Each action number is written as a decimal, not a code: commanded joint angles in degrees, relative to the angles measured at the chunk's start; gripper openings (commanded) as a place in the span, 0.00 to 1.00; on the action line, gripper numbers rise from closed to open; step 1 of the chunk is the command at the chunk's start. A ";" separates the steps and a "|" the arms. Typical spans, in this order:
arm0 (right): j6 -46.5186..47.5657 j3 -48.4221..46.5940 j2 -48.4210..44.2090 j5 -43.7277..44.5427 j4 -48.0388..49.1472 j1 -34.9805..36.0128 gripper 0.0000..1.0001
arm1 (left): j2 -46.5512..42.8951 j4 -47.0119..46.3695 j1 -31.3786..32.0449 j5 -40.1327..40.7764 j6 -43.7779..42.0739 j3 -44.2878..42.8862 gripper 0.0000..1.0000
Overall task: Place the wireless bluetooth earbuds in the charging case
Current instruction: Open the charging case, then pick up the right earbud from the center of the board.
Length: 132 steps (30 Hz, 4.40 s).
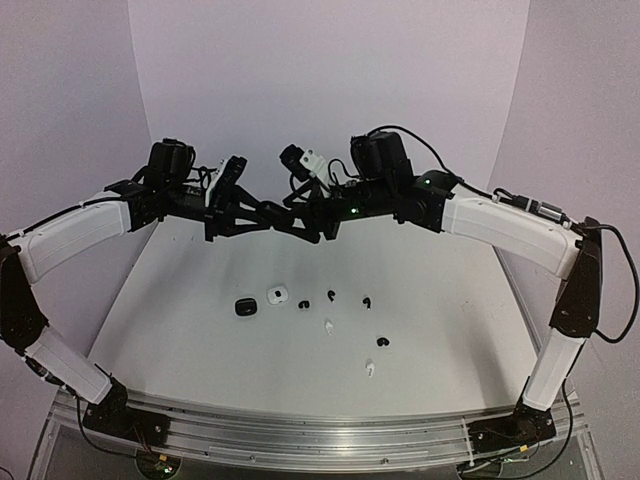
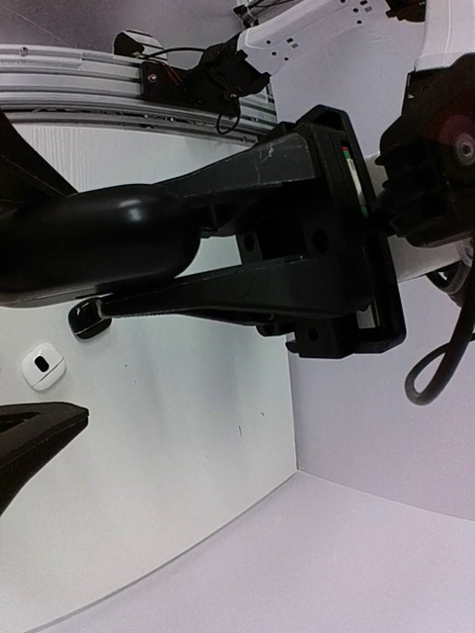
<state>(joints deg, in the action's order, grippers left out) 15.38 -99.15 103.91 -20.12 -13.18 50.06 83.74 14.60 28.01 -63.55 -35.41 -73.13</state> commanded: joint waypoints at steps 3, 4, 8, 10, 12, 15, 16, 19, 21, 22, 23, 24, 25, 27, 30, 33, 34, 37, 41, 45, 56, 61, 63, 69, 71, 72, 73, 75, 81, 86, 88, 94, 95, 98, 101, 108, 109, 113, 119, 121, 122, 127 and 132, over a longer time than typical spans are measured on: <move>-2.00 0.20 -4.09 2.28 3.55 -2.09 0.62 | -1.29 5.47 0.19 -2.09 -3.84 -2.39 0.00; -2.08 0.27 -4.14 2.28 3.59 -2.15 0.62 | -1.19 5.74 0.18 -2.09 -4.07 -2.51 0.00; -2.50 0.58 -4.50 1.88 3.78 -2.52 0.63 | -1.03 6.10 0.18 -2.22 -4.55 -2.63 0.00; -2.63 0.77 -4.63 1.77 3.85 -2.69 0.63 | -1.00 6.35 0.20 -2.27 -4.87 -2.71 0.00; -2.72 0.86 -4.77 1.75 3.95 -2.83 0.63 | -0.86 7.19 0.20 -2.34 -5.47 -2.85 0.00; -2.82 1.02 -4.94 1.71 4.12 -3.07 0.63 | -0.74 7.53 0.20 -2.14 -5.98 -2.99 0.00; -2.89 1.05 -4.95 1.74 4.14 -3.14 0.63 | -0.77 7.55 0.17 -2.24 -6.03 -3.02 0.00; -3.07 1.21 -5.02 1.82 4.22 -3.30 0.63 | -0.69 8.09 0.17 -2.25 -6.53 -2.98 0.00; -3.06 1.29 -5.17 2.20 4.21 -3.52 0.63 | -0.66 8.64 0.19 -2.23 -7.21 -2.90 0.00; -3.06 1.35 -5.20 2.35 4.25 -3.60 0.63 | -0.73 8.78 0.15 -2.19 -7.55 -2.76 0.00; -3.06 1.41 -5.21 2.44 4.34 -3.73 0.63 | -0.84 8.86 0.16 -2.17 -7.79 -2.56 0.00; -3.09 1.47 -5.13 2.47 4.32 -3.75 0.63 | -0.90 8.57 0.18 -2.26 -7.58 -2.50 0.00; -3.12 1.56 -5.06 2.51 4.31 -3.80 0.63 | -0.94 8.21 0.20 -2.34 -7.23 -2.46 0.00; -3.36 1.63 -4.96 2.60 4.36 -3.89 0.63 | -0.88 8.19 0.18 -2.58 -7.12 -2.49 0.00; -3.76 1.45 -4.83 2.31 4.88 -4.18 0.63 | -0.52 9.64 0.14 -2.66 -8.03 -2.78 0.00; -3.77 0.89 -3.92 1.95 4.96 -4.27 0.63 | -0.51 9.59 0.10 -2.68 -8.64 -2.53 0.00; -3.80 0.81 -3.62 1.93 4.93 -4.27 0.63 | -0.51 9.30 0.11 -2.80 -8.42 -2.51 0.00; -3.95 1.12 -3.33 1.90 4.92 -4.27 0.63 | -0.65 7.65 0.12 -2.90 -6.17 -2.14 0.00; -4.19 1.29 -3.95 -0.69 5.26 -4.39 0.65 | -0.67 7.33 -0.13 -2.99 -1.03 -1.28 0.00; -6.32 -0.58 -3.33 -5.14 5.62 -4.83 0.68 | -0.17 7.99 -1.29 -4.71 2.38 0.08 0.00; -11.94 -3.14 -3.02 -11.74 5.93 -6.98 0.81 | 0.19 9.99 -1.61 -6.11 3.20 0.02 0.00; -27.08 -0.89 -5.63 -7.16 5.58 -13.93 0.84 | -1.08 6.59 -2.12 -5.28 6.65 2.18 0.00; -31.56 4.01 -8.01 -4.80 4.82 -17.03 0.80 | -2.26 3.60 -2.32 -4.58 9.06 4.05 0.00; -27.67 9.57 -8.04 13.79 -16.02 -19.85 0.77 | -5.29 -0.93 -2.38 -3.47 12.83 7.50 0.00; -24.98 12.50 -7.58 16.11 -20.43 -19.85 0.80 | -5.91 -1.99 -2.37 -3.05 13.46 8.17 0.00; -23.61 14.41 -7.56 17.11 -21.62 -19.83 0.81 | -6.18 -2.51 -2.36 -2.80 13.78 8.52 0.00; -21.95 16.29 -7.57 18.06 -22.25 -19.82 0.82 | -6.44 -3.05 -2.38 -2.67 14.05 8.83 0.00; -18.30 20.08 -7.40 19.38 -22.80 -19.77 0.83 | -6.82 -3.89 -2.36 -2.59 14.42 9.27 0.00; -4.44 28.47 -5.64 17.08 -22.29 -19.74 0.83 | -8.25 -6.52 -2.35 -1.96 15.24 10.73 0.00; 3.08 35.81 -7.82 13.34 -19.31 -19.73 0.79 | -9.98 -8.57 -2.33 -0.02 15.97 12.36 0.00; 3.63 37.90 -7.62 13.92 -17.66 -19.71 0.77 | -10.25 -8.70 -2.35 0.17 15.86 12.72 0.00; 4.91 37.99 -3.60 13.68 -15.40 -19.38 0.62 | -10.00 -8.72 -2.35 0.09 16.10 12.37 0.00; 4.97 37.82 -3.39 13.46 -14.90 -19.13 0.62 | -10.02 -8.59 -2.35 0.19 16.01 12.28 0.00; 5.88 37.61 -3.10 13.74 -13.60 -17.74 0.62 | -10.27 -8.18 -2.35 0.58 15.62 12.22 0.00; 6.17 37.30 -1.77 14.87 -13.32 -16.53 0.62 | -10.36 -8.16 -2.35 0.77 15.24 12.39 0.00; 6.32 36.88 -0.53 13.94 -12.97 -15.35 0.58 | -10.51 -8.70 -2.35 1.45 15.63 12.69 0.00; 6.52 37.07 -0.65 13.71 -13.00 -15.33 0.58 | -10.56 -8.72 -2.35 1.55 15.63 12.81 0.00; 6.23 37.36 -0.58 11.95 -12.92 -14.95 0.58 | -10.56 -8.86 -2.34 1.79 15.12 12.92 0.00; 5.53 37.81 0.16 12.14 -12.91 -13.94 0.57 | -10.39 -9.00 -2.35 2.01 14.53 12.90 0.00; 5.28 37.96 0.39 12.23 -12.85 -13.91 0.55 | -10.43 -8.92 -2.35 2.11 14.49 12.85 0.00; 5.15 38.03 0.41 12.08 -12.83 -13.84 0.55 | -10.43 -8.89 -2.35 2.12 14.48 12.87 0.00; 4.97 38.30 0.24 12.56 -12.75 -13.41 0.53 | -10.53 -8.40 -2.35 2.52 14.03 12.92 0.00; 4.57 39.11 0.42 13.19 -12.50 -13.15 0.50 | -10.51 -8.47 -2.34 2.60 13.79 12.90 0.00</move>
<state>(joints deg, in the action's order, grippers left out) 20.66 -60.45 103.20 -6.69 -26.50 36.40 74.96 7.84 25.80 -61.28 -20.69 -60.18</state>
